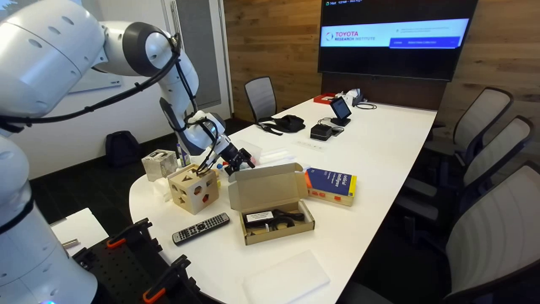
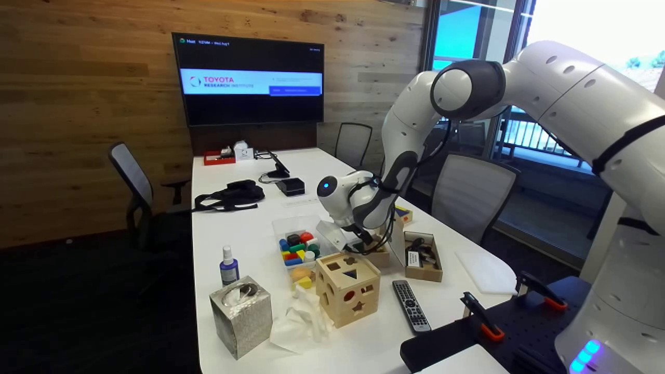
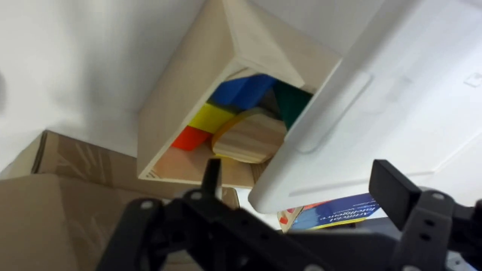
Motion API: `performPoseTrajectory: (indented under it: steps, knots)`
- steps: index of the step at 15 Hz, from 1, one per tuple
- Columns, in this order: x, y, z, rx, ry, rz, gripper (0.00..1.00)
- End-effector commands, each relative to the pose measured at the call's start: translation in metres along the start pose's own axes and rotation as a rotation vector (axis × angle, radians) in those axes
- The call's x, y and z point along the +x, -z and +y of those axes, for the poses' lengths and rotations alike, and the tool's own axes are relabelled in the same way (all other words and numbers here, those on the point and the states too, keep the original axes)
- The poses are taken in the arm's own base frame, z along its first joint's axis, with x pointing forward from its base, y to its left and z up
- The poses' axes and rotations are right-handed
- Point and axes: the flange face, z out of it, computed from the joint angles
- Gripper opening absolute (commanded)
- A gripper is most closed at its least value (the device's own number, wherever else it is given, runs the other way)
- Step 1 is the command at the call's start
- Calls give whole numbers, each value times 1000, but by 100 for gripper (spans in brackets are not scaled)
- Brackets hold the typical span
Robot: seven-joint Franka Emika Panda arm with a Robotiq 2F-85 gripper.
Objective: Put the white lid on the clear container.
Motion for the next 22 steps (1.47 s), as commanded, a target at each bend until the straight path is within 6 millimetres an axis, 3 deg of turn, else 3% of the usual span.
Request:
performPoseTrajectory:
  steps: [1,6,7,9,17,22]
  knots:
    - [-3,-15,-18,-5,-66,-29,100]
    - [-2,-34,-25,-33,-113,-34,98]
    - [0,-35,-28,-34,-116,-37,74]
    - [2,-34,-31,-31,-133,-43,69]
    - [12,-27,-42,-4,-166,-59,9]
    - [27,-22,-51,13,-206,-84,7]
